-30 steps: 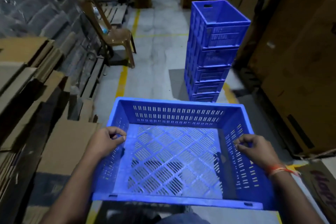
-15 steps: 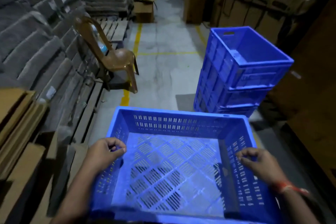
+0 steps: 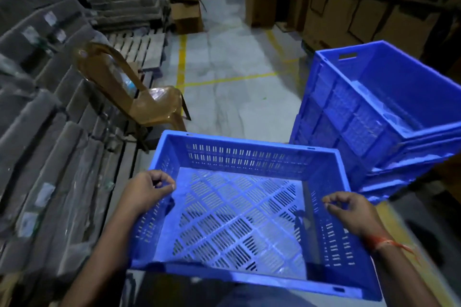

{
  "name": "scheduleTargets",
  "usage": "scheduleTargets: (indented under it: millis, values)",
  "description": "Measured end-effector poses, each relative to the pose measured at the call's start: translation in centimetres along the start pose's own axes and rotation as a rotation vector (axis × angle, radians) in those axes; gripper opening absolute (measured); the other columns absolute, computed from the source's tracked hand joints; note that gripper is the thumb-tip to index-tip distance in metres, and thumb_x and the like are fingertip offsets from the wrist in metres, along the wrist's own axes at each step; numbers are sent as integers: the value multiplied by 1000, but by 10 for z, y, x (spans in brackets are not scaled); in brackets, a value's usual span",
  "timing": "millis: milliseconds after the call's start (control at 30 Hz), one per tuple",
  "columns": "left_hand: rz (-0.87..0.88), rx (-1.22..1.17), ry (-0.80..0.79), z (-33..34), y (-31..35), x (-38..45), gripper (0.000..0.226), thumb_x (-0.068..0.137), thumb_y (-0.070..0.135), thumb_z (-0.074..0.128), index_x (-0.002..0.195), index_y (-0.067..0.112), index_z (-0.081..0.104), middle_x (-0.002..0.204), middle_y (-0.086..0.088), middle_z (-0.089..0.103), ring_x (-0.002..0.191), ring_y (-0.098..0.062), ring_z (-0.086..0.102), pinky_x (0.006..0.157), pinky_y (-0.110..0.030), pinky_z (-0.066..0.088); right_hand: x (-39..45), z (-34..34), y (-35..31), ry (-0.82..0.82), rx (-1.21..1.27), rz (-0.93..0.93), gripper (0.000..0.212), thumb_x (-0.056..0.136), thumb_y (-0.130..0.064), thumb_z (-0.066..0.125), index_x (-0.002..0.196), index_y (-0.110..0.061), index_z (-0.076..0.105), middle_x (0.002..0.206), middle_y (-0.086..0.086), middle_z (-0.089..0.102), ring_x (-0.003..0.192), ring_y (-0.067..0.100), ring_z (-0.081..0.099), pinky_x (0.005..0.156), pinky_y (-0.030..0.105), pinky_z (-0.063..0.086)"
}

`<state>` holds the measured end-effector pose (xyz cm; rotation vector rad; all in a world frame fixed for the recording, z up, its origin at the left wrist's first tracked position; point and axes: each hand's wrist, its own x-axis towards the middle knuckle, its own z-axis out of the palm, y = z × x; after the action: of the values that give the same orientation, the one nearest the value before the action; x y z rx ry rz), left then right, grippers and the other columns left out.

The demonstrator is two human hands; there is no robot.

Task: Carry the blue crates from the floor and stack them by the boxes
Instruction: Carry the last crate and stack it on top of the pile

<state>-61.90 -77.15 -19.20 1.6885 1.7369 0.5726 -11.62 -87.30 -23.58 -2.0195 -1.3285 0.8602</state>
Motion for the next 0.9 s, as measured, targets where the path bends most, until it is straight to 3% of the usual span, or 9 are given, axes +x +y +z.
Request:
scheduleTargets:
  millis: [100,200,267,333,433,567,767,833,900]
  values:
    - [-30,6,-28,-9,3,68,18,61,47,73,76,37,74,53,6,54,50,-10,46,60,-26,37,58,16,-22,13,8,29,16,78,-11,78,72,-26,74,77,-6,75,74,8,67,61,9,44]
    - [-16,28,-20,-22,4,134,15,63,46,73,75,37,73,52,6,51,49,-11,45,59,-27,36,109,24,-55,15,-22,8,11,79,-14,78,76,-24,75,72,-9,73,68,8,67,60,12,43]
    - [-11,20,-25,-30,5,175,15,63,46,74,76,37,74,53,5,53,50,-12,46,59,-27,36,138,28,-76,13,-19,14,8,79,-13,77,80,-21,76,60,-21,67,54,-5,59,52,8,41]
    - [1,25,-41,-33,4,212,17,63,47,74,76,37,75,55,1,59,51,-12,48,60,-28,37,161,31,-91,57,-16,33,7,78,-14,77,80,-21,76,56,-21,65,51,-10,55,52,6,39]
    - [55,22,-115,-36,10,271,9,73,35,80,76,28,75,51,4,58,40,-5,44,59,-26,38,188,37,-104,132,-43,110,9,75,-20,78,75,-28,75,62,-3,69,52,2,55,59,26,48]
    - [128,49,-237,-32,13,352,9,81,15,80,75,18,74,48,9,57,35,2,41,53,-20,37,202,51,-121,206,-54,200,9,75,-19,76,79,-26,77,69,-3,73,61,6,61,64,26,48]
    - [305,118,-367,-45,26,450,6,74,33,79,76,34,73,55,-1,62,51,-12,48,60,-28,40,179,98,-156,345,-12,393,9,77,-19,78,81,-26,78,75,-6,75,74,8,69,70,30,53]
    - [372,152,-409,-49,36,473,8,71,40,78,75,34,73,54,3,62,47,-6,49,60,-27,42,168,117,-165,401,22,437,8,76,-20,79,81,-26,77,75,-3,76,76,13,71,74,35,55]
    - [431,194,-460,-49,49,489,9,76,33,81,74,28,74,55,4,60,42,1,48,57,-24,42,153,136,-176,461,56,485,7,77,-18,78,80,-24,77,75,1,76,72,16,69,72,33,52]
